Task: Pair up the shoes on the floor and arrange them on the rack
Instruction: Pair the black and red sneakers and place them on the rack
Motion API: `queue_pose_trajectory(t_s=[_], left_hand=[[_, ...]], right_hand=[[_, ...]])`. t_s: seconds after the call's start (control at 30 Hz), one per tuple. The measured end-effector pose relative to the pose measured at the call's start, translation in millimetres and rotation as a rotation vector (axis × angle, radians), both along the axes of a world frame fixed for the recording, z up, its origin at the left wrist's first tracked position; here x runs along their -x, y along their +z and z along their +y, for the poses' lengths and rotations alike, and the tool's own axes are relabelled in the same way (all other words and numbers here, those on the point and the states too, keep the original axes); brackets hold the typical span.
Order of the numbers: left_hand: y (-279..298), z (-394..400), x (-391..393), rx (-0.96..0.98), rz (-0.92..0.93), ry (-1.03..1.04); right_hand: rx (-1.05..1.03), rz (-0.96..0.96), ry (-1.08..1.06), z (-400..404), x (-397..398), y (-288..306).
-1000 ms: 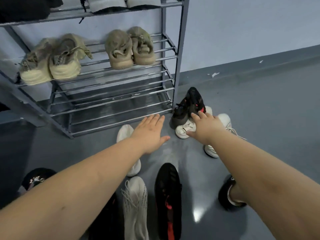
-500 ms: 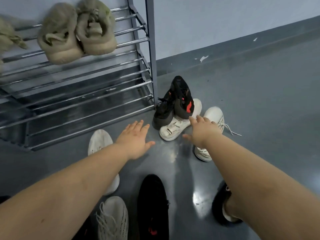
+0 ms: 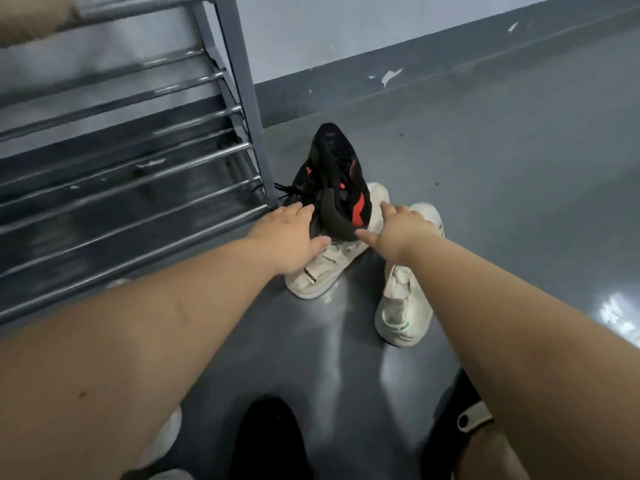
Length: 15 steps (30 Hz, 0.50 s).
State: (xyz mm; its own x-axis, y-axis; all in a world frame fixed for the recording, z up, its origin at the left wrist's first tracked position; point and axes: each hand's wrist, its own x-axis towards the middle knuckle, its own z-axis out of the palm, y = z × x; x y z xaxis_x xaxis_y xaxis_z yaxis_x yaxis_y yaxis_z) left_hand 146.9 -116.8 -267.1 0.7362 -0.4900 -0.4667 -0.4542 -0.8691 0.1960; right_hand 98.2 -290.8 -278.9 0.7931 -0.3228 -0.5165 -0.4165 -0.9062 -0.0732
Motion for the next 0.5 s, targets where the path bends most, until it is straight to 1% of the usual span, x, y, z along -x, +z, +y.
queue_pose_trajectory(t_s=[0.1,0.23,0.37,0.4,0.5], left_hand=[[-19,-20,-16,0.077,0.031,0.07],[-53,-35,-29,0.122,0.115,0.282],[-60,-44,-26,0.215,0.12,0.486],[-58,-45,-25,0.249,0.141,0.522],[-48,-41,-19,0.359,0.236,0.619]], right_hand=[[-0.075,-0.008,-0.073,-8,-7,-18],[-0.216,-0.05,-0.105,-6,-9,-39],[-0.45,-0.216,-0.274,7,-6,-37],[-0.471,-0.266,-0.313,12,-5,-35],[-0.441,-0.413,-0.391,28,3,-28]])
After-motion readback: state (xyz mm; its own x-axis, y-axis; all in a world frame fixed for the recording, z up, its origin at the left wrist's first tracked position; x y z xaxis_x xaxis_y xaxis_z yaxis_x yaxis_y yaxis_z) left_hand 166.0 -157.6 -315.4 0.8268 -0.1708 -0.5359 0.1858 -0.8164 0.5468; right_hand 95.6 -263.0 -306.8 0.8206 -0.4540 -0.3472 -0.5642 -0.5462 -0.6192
